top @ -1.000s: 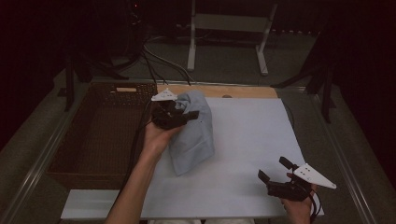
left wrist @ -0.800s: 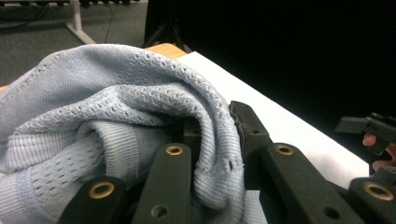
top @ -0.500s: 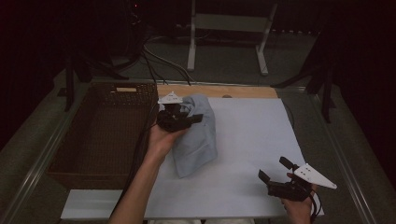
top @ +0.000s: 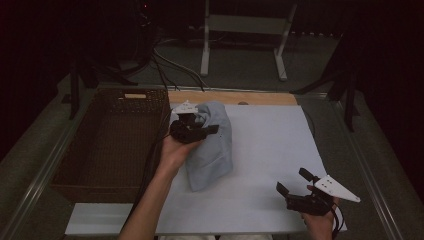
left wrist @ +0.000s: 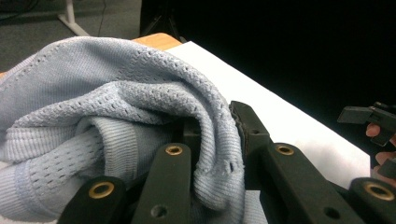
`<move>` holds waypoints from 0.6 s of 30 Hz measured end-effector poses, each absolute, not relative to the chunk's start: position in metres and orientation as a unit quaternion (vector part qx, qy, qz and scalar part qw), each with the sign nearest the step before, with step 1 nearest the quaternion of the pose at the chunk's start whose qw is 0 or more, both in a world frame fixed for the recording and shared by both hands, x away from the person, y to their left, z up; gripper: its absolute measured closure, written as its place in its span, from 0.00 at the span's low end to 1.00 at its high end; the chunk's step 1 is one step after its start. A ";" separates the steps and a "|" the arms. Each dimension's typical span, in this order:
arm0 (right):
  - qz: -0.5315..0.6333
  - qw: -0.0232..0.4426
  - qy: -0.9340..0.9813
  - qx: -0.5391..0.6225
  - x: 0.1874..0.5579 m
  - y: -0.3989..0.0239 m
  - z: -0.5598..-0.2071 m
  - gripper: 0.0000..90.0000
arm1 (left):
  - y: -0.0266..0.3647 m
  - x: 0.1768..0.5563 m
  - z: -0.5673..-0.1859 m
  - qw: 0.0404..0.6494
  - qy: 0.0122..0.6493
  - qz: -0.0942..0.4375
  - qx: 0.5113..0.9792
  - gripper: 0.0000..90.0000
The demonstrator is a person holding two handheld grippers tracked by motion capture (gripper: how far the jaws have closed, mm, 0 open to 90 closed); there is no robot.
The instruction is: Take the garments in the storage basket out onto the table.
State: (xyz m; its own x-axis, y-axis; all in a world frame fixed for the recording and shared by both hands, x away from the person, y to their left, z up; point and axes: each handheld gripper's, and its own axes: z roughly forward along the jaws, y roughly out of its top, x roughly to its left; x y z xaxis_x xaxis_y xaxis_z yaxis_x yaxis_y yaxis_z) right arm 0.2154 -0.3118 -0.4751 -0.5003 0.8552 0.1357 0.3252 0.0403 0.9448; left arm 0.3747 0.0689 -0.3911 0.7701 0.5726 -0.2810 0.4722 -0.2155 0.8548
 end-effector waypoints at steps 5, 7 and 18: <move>0.539 0.246 0.678 0.435 0.216 -0.312 -0.475 0.00 | 0.066 0.374 -0.394 0.528 0.335 0.045 0.779 0.89; 0.539 0.246 0.678 0.435 0.215 -0.312 -0.475 0.00 | 0.065 0.374 -0.396 0.528 0.335 0.043 0.779 0.89; 0.539 0.245 0.678 0.435 0.216 -0.312 -0.475 0.00 | 0.058 0.372 -0.405 0.518 0.333 0.041 0.787 0.88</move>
State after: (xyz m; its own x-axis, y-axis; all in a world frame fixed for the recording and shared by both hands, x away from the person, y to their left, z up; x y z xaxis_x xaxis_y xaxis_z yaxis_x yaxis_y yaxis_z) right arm 0.2156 -0.3118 -0.4752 -0.5004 0.8550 0.1365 0.3263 0.0401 0.9444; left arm 0.3724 0.0583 -0.4050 0.7755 0.5658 -0.2800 0.4813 -0.2429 0.8422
